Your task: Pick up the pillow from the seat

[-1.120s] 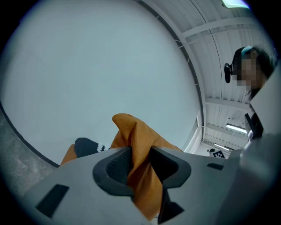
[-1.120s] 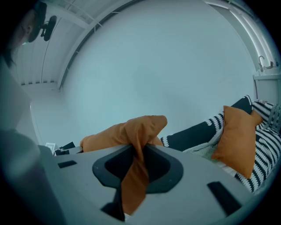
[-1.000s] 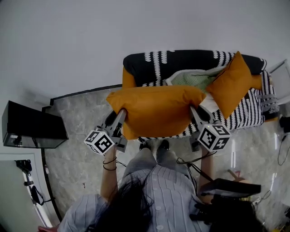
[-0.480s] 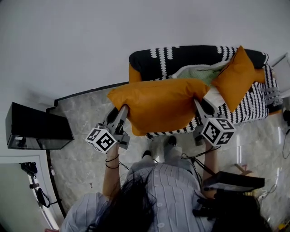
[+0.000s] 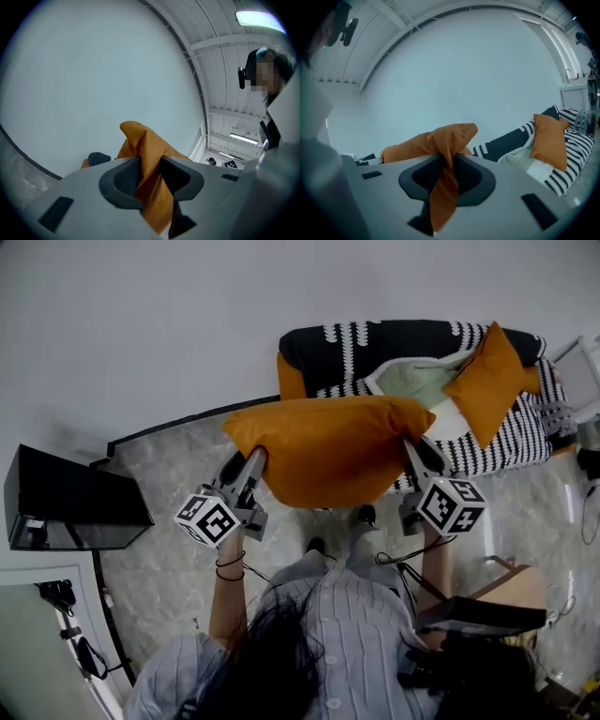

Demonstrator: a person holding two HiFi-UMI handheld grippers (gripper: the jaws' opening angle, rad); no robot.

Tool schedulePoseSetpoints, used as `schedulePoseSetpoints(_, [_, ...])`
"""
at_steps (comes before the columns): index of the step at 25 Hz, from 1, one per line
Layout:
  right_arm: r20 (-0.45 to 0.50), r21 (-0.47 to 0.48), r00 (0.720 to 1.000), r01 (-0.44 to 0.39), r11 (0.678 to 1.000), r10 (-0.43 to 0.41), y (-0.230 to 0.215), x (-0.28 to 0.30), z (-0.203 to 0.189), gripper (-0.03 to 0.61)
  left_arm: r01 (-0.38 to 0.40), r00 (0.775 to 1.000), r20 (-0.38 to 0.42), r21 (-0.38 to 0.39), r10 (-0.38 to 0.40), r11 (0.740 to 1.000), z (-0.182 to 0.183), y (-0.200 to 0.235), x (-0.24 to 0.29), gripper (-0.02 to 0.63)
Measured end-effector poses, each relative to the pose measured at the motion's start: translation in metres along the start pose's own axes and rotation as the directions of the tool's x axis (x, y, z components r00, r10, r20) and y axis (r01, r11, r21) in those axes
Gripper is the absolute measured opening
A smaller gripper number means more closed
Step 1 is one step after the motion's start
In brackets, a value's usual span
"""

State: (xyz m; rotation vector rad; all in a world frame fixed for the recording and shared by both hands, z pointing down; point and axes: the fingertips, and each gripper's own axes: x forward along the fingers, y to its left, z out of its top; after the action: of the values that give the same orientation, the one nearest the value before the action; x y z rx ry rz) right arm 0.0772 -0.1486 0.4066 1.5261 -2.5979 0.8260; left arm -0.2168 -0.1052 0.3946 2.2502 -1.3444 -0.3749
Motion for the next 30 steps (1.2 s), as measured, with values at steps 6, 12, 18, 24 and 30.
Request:
schedulePoseSetpoints(6, [0.012, 0.002, 0.999, 0.052, 0.999, -0.052, 0.050, -0.026, -0.039, 0.089, 0.028, 0.999, -0.036, -0.028, -0.029, 0.999, 0.002, 0.013, -0.058, 0.143])
schedulePoseSetpoints(12, [0.004, 0.015, 0.996, 0.090, 0.996, -0.090, 0.081, -0.053, -0.067, 0.089, 0.064, 0.997, -0.037, -0.051, -0.066, 0.997, -0.001, 0.020, -0.094, 0.143])
schedulePoseSetpoints(18, [-0.009, 0.020, 0.995, 0.097, 0.995, -0.096, 0.096, -0.075, -0.083, 0.089, 0.060, 0.997, -0.036, -0.058, -0.062, 0.997, -0.007, 0.012, -0.120, 0.143])
schedulePoseSetpoints(24, [-0.023, 0.009, 0.997, 0.074, 0.997, -0.074, 0.107, -0.088, -0.089, 0.089, 0.047, 0.999, -0.005, -0.062, -0.047, 0.997, -0.008, 0.007, -0.141, 0.143])
schedulePoseSetpoints(30, [-0.037, -0.009, 0.998, 0.048, 0.999, -0.048, 0.111, -0.107, -0.096, 0.089, 0.014, 1.000, 0.017, -0.067, -0.013, 0.998, -0.017, -0.011, -0.166, 0.143])
